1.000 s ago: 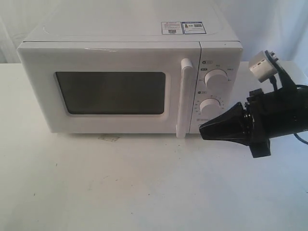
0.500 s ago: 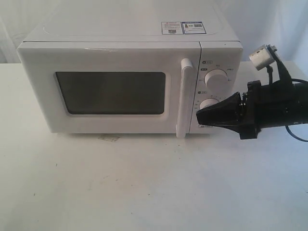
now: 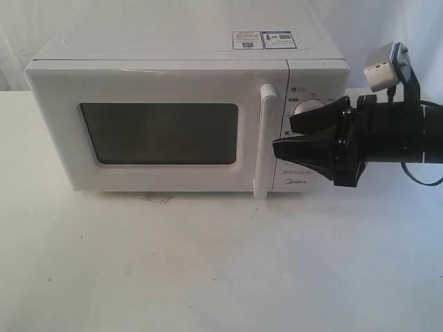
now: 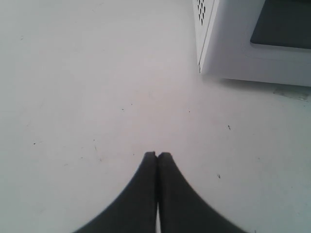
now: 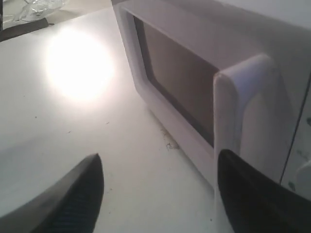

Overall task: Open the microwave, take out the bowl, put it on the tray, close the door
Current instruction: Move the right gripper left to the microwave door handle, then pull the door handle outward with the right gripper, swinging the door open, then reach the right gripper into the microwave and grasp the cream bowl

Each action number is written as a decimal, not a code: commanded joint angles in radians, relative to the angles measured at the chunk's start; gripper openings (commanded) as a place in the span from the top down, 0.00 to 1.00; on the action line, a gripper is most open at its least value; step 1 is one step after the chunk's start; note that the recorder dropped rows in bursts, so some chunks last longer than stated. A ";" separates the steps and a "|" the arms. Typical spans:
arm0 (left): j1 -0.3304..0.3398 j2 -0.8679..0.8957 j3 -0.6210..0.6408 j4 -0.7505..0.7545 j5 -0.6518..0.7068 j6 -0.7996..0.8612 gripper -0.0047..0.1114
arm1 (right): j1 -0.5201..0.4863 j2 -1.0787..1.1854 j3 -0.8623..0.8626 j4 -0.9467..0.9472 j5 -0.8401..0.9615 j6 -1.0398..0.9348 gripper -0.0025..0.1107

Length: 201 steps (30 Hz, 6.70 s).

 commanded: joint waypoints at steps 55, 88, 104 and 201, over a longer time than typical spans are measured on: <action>0.002 -0.005 0.003 -0.009 0.001 0.001 0.96 | 0.247 0.141 -0.132 0.188 -0.326 -0.053 0.98; 0.002 -0.005 0.003 -0.009 0.001 0.001 0.96 | 0.243 0.116 -0.166 -0.146 -0.215 0.086 0.98; 0.002 -0.005 0.003 -0.009 0.001 0.001 0.96 | 0.243 0.103 -0.166 -0.238 -0.209 0.283 0.82; 0.002 -0.005 0.003 -0.009 0.001 0.001 0.96 | 0.920 0.268 -0.483 -2.136 -0.500 1.611 0.98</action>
